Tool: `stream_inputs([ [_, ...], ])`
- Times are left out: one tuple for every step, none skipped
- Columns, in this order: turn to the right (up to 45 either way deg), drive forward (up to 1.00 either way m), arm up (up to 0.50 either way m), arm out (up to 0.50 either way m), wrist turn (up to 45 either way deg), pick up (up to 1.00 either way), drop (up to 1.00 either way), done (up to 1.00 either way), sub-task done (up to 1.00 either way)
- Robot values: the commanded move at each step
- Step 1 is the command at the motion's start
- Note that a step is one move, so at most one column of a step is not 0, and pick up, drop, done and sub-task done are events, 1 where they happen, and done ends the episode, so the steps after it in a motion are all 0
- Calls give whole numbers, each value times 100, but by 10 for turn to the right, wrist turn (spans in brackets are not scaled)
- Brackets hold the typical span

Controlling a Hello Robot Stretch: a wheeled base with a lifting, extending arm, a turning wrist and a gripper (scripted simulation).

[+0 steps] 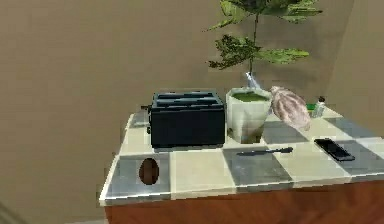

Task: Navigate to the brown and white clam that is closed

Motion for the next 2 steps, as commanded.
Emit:
stream_inputs([
  [300, 0, 0, 0, 0, 0, 0, 0, 0],
  [0, 0, 0, 0, 0, 0, 0, 100, 0],
])
